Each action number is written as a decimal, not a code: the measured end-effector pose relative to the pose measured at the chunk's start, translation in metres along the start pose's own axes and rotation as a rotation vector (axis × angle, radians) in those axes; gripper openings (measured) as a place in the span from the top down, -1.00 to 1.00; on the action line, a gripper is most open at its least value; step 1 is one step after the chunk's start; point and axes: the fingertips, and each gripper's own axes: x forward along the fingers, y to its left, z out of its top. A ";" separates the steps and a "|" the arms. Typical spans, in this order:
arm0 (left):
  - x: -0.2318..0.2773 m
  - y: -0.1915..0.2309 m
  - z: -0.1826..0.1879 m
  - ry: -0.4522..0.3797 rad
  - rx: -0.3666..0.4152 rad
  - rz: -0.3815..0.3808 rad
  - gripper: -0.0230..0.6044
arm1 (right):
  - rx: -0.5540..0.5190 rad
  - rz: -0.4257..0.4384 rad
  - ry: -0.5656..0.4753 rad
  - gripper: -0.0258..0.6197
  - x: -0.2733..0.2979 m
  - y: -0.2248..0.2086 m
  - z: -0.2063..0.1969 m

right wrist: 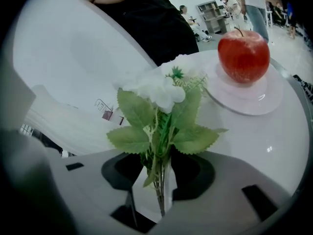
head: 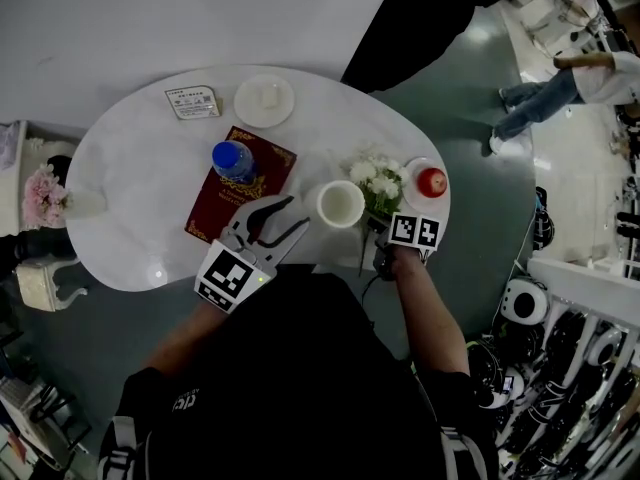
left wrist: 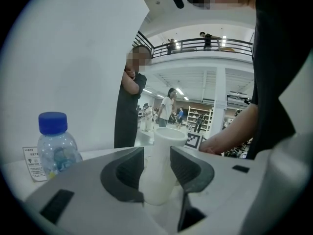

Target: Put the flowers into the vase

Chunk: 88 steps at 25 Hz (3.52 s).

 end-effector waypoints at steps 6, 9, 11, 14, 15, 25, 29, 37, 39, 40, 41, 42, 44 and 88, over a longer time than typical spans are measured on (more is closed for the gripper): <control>0.004 0.001 -0.002 0.018 0.014 -0.022 0.33 | 0.003 0.014 -0.039 0.54 -0.003 0.001 0.005; 0.005 0.000 0.000 0.027 0.026 -0.040 0.28 | 0.024 0.027 -0.063 0.58 -0.007 0.002 0.007; 0.006 -0.002 0.000 0.035 0.037 -0.057 0.24 | 0.030 0.033 -0.079 0.59 -0.010 0.003 0.009; 0.008 -0.007 -0.002 0.051 0.053 -0.086 0.22 | 0.030 0.038 -0.108 0.61 -0.017 0.004 0.015; 0.009 -0.009 -0.003 0.058 0.060 -0.095 0.20 | 0.029 0.039 -0.119 0.62 -0.020 0.005 0.017; 0.025 -0.012 -0.015 0.119 0.111 -0.156 0.02 | -0.017 0.064 -0.212 0.63 -0.051 0.027 0.042; 0.035 -0.017 -0.019 0.139 0.128 -0.187 -0.05 | -0.029 0.081 -0.261 0.63 -0.068 0.039 0.056; 0.051 -0.022 -0.026 0.175 0.156 -0.256 -0.23 | -0.137 0.114 -0.405 0.64 -0.118 0.091 0.099; 0.055 -0.024 -0.029 0.189 0.172 -0.273 -0.26 | -0.169 0.116 -0.447 0.64 -0.133 0.103 0.107; 0.057 -0.025 -0.029 0.193 0.178 -0.279 -0.27 | -0.183 0.124 -0.467 0.64 -0.140 0.111 0.111; 0.058 -0.025 -0.029 0.193 0.183 -0.284 -0.28 | -0.196 0.133 -0.484 0.64 -0.146 0.119 0.114; 0.059 -0.025 -0.028 0.191 0.189 -0.286 -0.28 | -0.208 0.141 -0.498 0.64 -0.152 0.127 0.117; 0.062 -0.025 -0.027 0.188 0.198 -0.291 -0.28 | -0.232 0.153 -0.522 0.64 -0.163 0.141 0.121; 0.089 -0.035 -0.040 0.180 0.197 -0.321 -0.15 | -0.718 0.486 -0.840 0.65 -0.238 0.333 0.131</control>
